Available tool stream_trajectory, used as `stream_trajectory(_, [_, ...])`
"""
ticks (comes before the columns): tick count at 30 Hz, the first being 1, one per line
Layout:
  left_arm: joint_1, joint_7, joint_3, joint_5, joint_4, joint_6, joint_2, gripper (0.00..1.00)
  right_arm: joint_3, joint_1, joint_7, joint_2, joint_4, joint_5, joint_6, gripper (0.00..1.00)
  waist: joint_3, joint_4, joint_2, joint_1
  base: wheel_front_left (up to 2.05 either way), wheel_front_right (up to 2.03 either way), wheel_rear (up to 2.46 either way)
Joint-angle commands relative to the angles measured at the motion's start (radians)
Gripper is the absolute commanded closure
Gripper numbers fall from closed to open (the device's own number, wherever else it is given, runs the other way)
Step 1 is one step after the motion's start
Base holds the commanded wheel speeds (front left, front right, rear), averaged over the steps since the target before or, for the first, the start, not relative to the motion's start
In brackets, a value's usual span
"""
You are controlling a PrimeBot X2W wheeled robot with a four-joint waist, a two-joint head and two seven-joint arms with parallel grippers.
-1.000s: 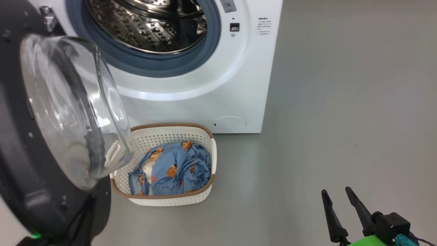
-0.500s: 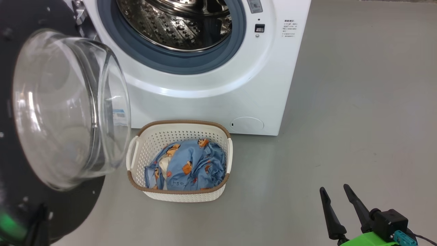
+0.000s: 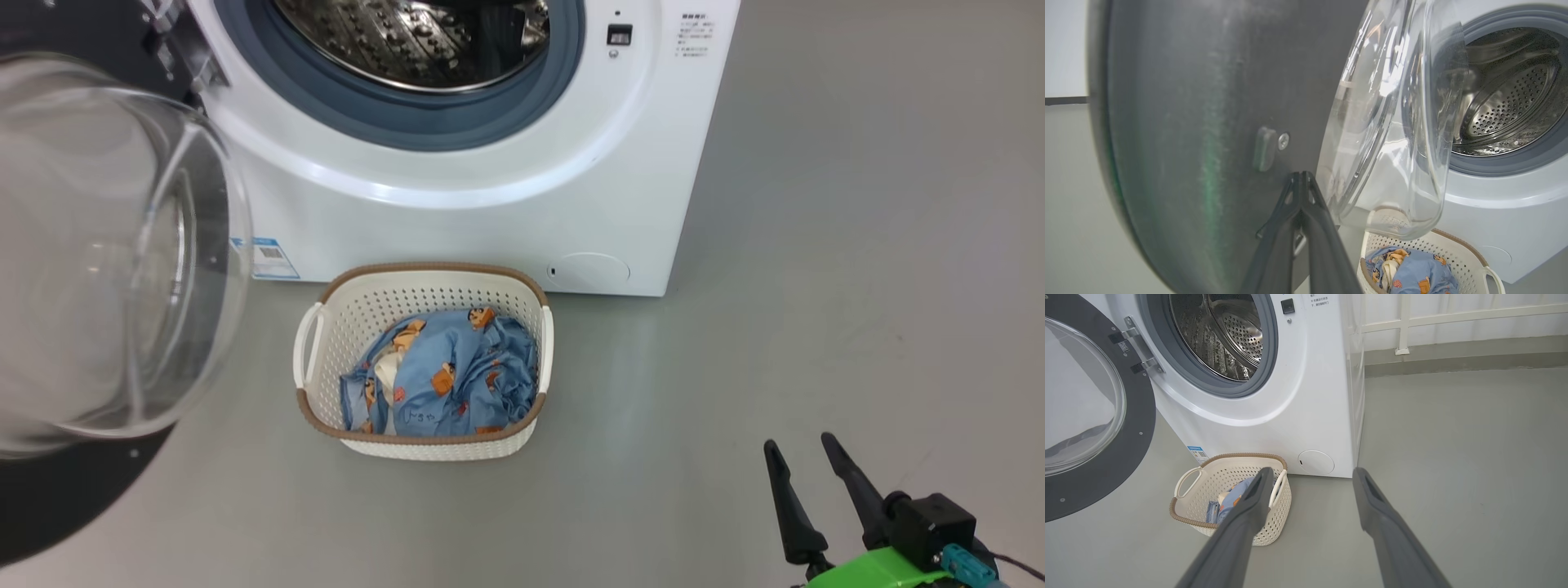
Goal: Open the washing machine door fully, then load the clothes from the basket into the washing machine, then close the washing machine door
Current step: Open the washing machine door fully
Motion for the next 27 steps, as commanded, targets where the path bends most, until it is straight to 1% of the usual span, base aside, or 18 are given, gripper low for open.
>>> stream_trajectory(1, [-0.047,-0.007,0.062,-0.014,-0.009,0.013,0.063,1.0,0.028,-0.04,-0.012,-0.004,-0.028,-0.008,0.003,0.0,0.012,-0.003,0.0,0.0,0.0,0.0,0.0])
stream_trajectory(3, [-0.071,-0.007,0.09,-0.023,0.016,0.013,0.076,1.0,0.027,-0.044,-0.012,-0.004,-0.032,-0.011,0.003,0.0,0.026,-0.004,0.0,0.0,0.0,0.0,0.0])
stream_trajectory(8, [-0.134,-0.007,0.124,-0.048,0.076,0.013,0.132,1.0,0.029,-0.056,-0.012,-0.004,-0.039,-0.025,0.003,0.0,0.064,-0.005,0.0,0.0,0.0,0.0,0.0])
stream_trajectory(19, [-0.25,-0.007,0.16,-0.098,0.216,0.013,0.216,1.0,0.04,-0.085,-0.012,-0.004,-0.054,-0.05,0.003,0.0,0.13,-0.009,0.0,0.0,0.0,0.0,0.0])
stream_trajectory(23, [-0.278,-0.007,0.159,-0.101,0.248,0.013,0.238,1.0,0.042,-0.092,-0.012,-0.004,-0.052,-0.053,0.003,0.0,0.137,-0.013,0.0,0.0,0.0,0.0,0.0])
stream_trajectory(27, [-0.28,-0.007,0.149,-0.09,0.238,0.013,0.245,1.0,0.041,-0.095,-0.012,-0.004,-0.047,-0.048,0.003,0.0,0.129,-0.017,0.0,0.0,0.0,0.0,0.0])
